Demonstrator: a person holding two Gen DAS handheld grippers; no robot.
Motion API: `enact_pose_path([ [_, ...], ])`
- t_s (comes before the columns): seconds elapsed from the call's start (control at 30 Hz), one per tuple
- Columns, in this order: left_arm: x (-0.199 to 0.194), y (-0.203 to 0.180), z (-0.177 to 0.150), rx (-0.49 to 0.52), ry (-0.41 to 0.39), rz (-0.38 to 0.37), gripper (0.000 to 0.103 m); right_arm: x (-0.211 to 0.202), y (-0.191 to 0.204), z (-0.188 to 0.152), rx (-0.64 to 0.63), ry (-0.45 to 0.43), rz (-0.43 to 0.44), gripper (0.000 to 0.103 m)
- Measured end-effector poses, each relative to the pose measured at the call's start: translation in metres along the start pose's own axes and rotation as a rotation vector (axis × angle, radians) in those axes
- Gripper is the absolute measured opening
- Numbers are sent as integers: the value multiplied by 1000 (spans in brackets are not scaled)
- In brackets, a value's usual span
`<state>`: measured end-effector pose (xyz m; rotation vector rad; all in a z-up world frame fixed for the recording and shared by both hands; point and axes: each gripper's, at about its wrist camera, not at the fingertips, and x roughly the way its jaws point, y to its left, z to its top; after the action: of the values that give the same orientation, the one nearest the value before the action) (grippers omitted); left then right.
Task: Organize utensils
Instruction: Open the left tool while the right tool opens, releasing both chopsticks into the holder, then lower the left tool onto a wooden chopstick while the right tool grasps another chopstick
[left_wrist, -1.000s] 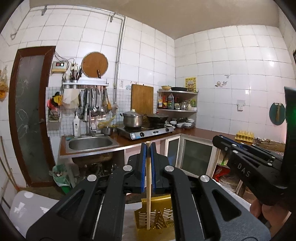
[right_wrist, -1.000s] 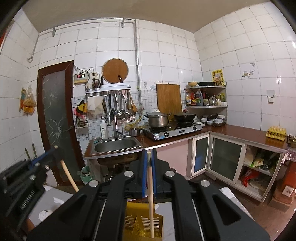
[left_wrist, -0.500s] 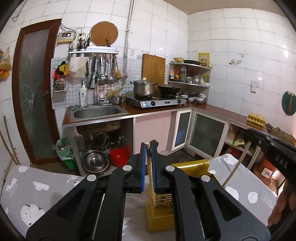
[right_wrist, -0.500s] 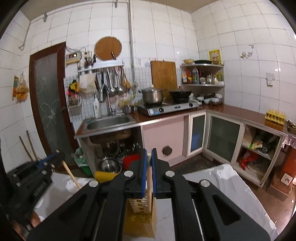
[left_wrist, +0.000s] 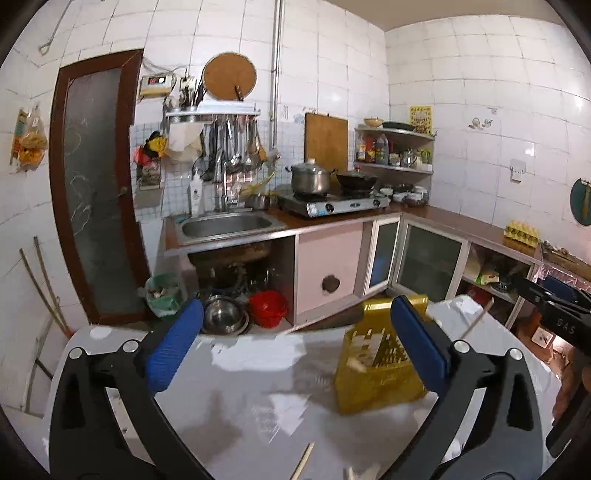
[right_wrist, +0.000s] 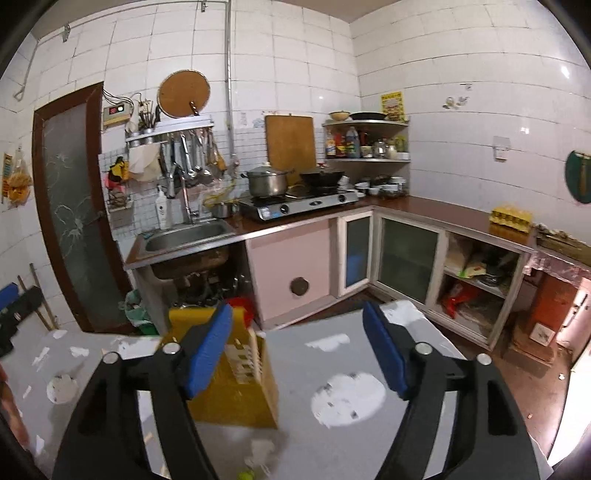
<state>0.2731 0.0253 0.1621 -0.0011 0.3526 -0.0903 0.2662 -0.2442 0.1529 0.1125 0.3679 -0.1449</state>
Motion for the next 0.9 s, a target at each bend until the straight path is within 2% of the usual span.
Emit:
enact_pose_path([
  [0.13, -4, 11, -23, 9, 75, -19, 98, -6, -7, -34, 16, 71, -46, 74],
  [0.2, -2, 15, -37, 22, 100, -30, 98, 1, -10, -59, 22, 142, -57, 74],
  [0.33, 13, 19, -75, 39, 207, -36, 98, 14, -16, -101, 66, 237, -72, 74],
  [0.5, 31, 19, -112, 66, 272, -18, 98, 31, -10, -152, 46, 347, -110, 74],
  [0.57, 42, 17, -126, 86, 306, -2, 98, 35, -10, -164, 58, 378, -117, 74],
  [0.77, 83, 15, -162, 63, 469, -50, 98, 44, -11, -180, 76, 448, -153, 74],
  [0.9, 96, 11, -175, 37, 517, -70, 98, 49, -8, -186, 77, 481, -167, 73],
])
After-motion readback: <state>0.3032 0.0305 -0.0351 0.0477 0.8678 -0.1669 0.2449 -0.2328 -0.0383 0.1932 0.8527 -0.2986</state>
